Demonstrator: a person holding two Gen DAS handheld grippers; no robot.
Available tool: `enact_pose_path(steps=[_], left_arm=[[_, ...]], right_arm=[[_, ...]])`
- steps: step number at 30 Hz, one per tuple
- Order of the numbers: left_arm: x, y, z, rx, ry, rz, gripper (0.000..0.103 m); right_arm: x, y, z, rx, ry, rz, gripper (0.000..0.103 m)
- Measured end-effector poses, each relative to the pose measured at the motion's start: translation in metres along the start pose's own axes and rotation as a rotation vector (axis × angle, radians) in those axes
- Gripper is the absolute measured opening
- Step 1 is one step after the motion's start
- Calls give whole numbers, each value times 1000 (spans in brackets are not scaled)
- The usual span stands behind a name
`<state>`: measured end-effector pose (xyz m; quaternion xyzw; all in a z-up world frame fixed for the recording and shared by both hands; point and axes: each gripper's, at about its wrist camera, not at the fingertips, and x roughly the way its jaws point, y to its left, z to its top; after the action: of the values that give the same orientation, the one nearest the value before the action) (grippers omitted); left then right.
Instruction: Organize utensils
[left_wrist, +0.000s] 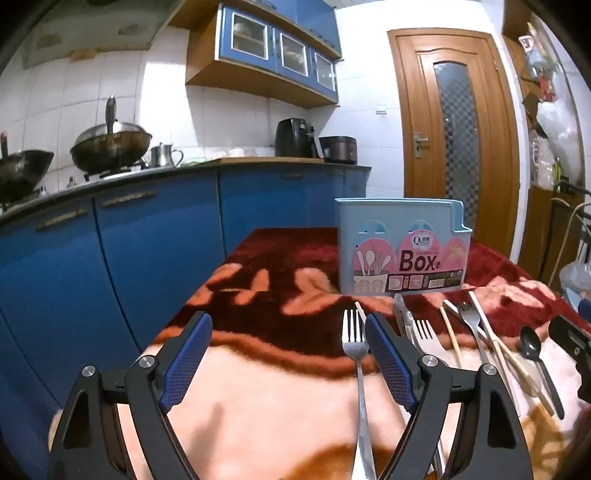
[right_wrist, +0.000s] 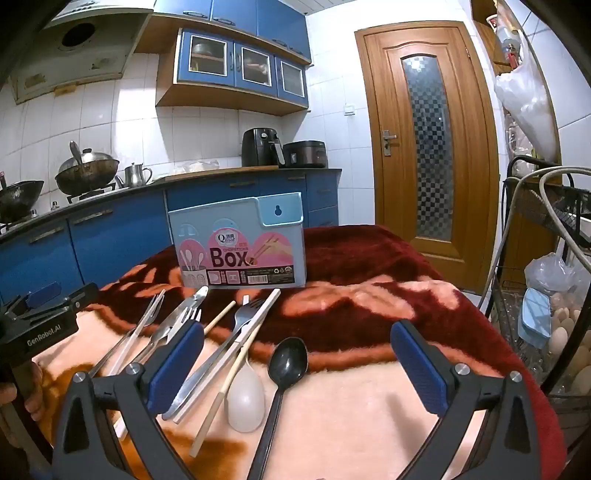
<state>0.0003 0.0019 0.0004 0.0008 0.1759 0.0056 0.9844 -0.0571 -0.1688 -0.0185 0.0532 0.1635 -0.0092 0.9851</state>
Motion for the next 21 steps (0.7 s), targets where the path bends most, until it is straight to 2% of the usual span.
enact_pose_path(steps=[8, 21], left_arm=[[-8, -9, 2, 72, -28, 24, 86], [-4, -12, -1, 59, -18, 22, 86]], right_arm=[[-1, 0, 0, 3, -8, 3, 103], [0, 0, 0, 6, -4, 3, 103]])
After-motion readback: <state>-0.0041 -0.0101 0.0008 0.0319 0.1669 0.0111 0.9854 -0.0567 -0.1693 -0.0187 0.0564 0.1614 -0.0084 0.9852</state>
